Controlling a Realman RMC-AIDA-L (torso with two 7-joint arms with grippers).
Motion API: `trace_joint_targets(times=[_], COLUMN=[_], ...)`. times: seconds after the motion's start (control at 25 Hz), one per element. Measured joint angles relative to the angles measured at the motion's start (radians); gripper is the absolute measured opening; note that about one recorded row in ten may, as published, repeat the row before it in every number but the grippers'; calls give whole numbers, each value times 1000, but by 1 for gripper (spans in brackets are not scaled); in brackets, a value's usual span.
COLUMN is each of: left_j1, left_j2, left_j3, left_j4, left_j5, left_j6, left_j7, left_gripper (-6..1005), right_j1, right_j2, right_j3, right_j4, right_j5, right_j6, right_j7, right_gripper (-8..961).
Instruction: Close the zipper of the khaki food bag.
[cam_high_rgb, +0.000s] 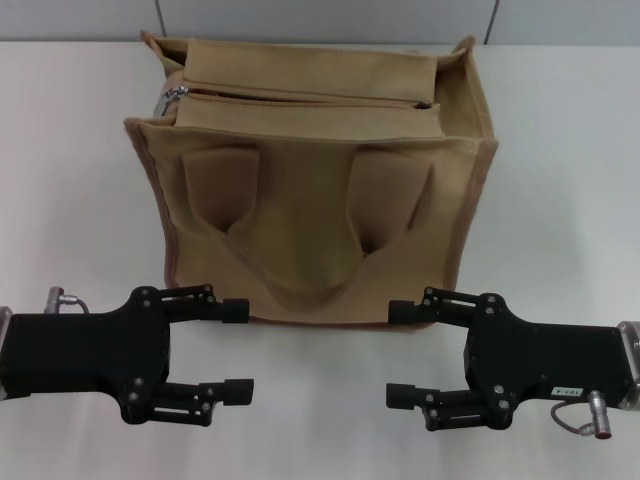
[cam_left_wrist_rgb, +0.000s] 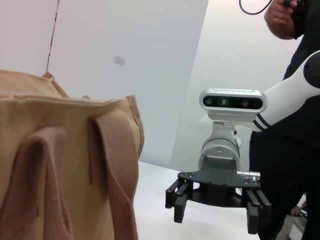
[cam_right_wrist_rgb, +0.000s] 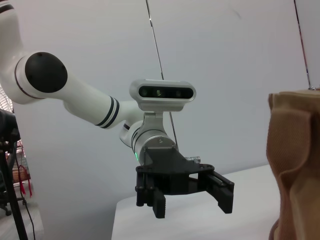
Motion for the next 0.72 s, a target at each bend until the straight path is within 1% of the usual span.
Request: trace_joint_targets(times=[0.72], left_j1=[2], left_j2=[2], left_j3=[1], left_j4=[2], left_j5=[4], left_j6=[1], left_j7=[0], left_gripper=[778], right_j1=[3], right_j2=[0], right_j3=[0], right_j4=[-3], right_j5=[6], right_j6=[-5], right_j7=[0], right_gripper=[817])
